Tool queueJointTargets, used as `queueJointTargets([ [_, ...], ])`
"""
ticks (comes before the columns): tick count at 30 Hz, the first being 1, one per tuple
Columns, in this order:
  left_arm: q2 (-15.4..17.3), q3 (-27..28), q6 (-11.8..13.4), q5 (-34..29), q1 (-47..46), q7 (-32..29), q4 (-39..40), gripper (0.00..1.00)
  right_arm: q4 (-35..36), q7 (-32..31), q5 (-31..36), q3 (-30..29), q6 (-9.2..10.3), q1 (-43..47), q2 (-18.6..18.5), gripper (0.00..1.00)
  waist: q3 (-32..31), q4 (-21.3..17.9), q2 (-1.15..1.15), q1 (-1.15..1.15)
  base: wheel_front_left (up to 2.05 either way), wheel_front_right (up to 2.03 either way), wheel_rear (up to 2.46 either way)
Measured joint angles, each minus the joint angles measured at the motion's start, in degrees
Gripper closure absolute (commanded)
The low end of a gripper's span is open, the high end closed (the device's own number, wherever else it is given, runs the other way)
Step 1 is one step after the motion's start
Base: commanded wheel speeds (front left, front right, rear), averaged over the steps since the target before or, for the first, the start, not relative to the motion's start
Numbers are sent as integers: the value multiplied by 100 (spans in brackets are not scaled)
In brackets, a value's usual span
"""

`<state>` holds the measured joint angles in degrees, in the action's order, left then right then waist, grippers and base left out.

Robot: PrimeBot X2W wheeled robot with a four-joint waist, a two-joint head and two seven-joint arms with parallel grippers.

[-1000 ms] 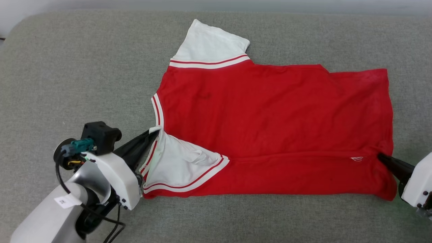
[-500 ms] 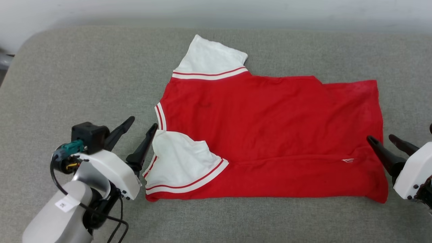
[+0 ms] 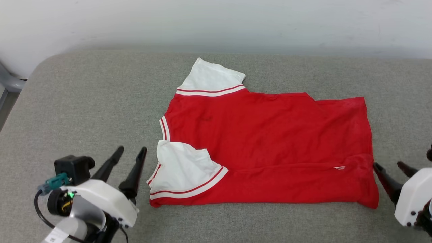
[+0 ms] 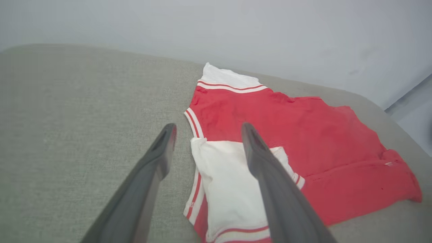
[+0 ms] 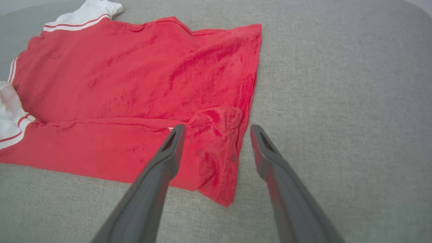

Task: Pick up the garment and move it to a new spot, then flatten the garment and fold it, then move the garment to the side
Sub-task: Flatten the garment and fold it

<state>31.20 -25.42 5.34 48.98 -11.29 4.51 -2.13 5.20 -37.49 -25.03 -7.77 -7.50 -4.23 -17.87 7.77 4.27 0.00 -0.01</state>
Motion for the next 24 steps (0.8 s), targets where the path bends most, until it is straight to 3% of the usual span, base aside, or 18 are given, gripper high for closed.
queueJointTargets([
  [6,274,-107,360,227,604,-690,616,0,335,-542,368,-363,0,359,386,0,74,-25,0,0,0,0,0],
  [11,310,-291,478,319,763,-1066,790,0,538,-702,545,-576,0,486,652,0,228,-62,0,0,0,0,0],
  [19,245,-493,671,116,607,-1266,240,0,605,-683,582,-595,0,454,736,0,496,-193,0,1,0,0,0],
  [24,175,-538,668,41,455,-1218,-209,0,604,-627,548,-587,0,419,732,0,658,-279,0,1,0,0,0],
])
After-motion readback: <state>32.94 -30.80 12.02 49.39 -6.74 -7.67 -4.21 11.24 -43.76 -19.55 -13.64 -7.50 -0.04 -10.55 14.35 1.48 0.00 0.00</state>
